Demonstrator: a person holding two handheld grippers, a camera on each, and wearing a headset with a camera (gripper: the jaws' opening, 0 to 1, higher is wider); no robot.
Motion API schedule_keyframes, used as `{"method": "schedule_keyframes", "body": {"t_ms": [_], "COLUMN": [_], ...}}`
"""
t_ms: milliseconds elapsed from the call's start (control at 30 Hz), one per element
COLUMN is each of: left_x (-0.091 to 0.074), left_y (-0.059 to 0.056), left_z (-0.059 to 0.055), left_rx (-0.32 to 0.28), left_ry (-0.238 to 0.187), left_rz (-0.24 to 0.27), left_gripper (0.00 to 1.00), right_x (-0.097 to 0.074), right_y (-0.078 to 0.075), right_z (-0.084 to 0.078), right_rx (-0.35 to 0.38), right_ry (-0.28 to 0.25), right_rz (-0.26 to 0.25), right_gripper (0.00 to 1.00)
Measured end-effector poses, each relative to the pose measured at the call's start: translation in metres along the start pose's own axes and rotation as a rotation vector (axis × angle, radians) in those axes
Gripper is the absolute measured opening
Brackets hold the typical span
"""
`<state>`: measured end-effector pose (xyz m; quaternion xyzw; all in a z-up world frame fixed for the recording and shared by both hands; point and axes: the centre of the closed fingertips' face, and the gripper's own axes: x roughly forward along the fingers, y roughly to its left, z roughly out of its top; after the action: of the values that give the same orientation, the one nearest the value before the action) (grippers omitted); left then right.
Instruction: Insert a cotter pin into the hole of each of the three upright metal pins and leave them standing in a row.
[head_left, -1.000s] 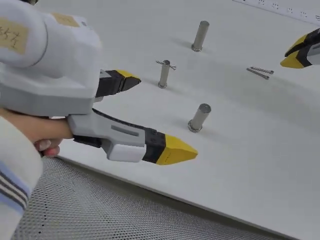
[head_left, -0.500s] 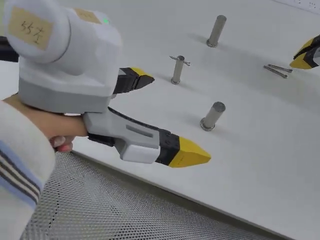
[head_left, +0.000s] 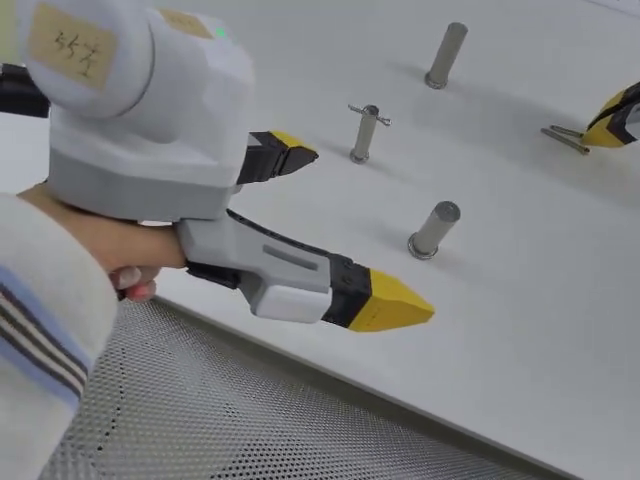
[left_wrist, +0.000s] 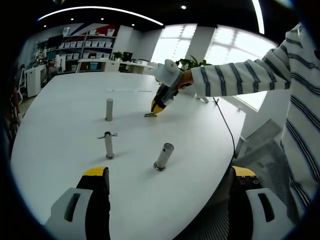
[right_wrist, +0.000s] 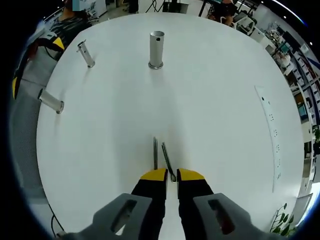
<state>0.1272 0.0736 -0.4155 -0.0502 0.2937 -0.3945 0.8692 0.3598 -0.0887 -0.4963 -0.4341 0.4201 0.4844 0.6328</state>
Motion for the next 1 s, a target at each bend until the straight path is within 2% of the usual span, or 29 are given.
{"method": "schedule_keyframes", "body": {"t_ms": [133, 367, 533, 633, 700, 933, 1000], "left_x": [0.0, -0.001, -0.001, -0.001, -0.002, -0.004, -0.005], "left_y": [0.0, -0.002, -0.001, -0.001, -0.001, -0.004, -0.005], "left_z": [-0.001, -0.002, -0.001, 0.0, 0.002, 0.005, 0.007], "left_rx": [-0.003, 0.003, 0.004, 0.008, 0.012, 0.013, 0.01], "left_ry": [0.001, 0.009, 0.002, 0.0, -0.002, -0.017, -0.023], "left_rz": [-0.002, -0.003, 0.001, 0.004, 0.007, 0.004, 0.0], "left_gripper": [0.99, 0.99, 0.99, 0.99, 0.99, 0.98, 0.95], "right_x": [-0.001, -0.004, -0.006, -0.007, -0.01, -0.023, -0.026], "right_y": [0.005, 0.007, 0.01, 0.008, 0.005, -0.014, -0.016], "right_z": [0.001, 0.002, 0.003, 0.002, 0.0, 0.007, 0.005], "right_rx": [0.01, 0.02, 0.002, -0.027, -0.044, -0.058, -0.074], "right_ry": [-0.003, -0.005, 0.0, 0.013, 0.036, -0.001, 0.002], "right_rz": [0.012, 0.003, -0.003, -0.022, -0.052, -0.082, -0.097], "right_gripper": [0.0, 0.0, 0.0, 0.0, 0.0, 0.0, 0.0]}}
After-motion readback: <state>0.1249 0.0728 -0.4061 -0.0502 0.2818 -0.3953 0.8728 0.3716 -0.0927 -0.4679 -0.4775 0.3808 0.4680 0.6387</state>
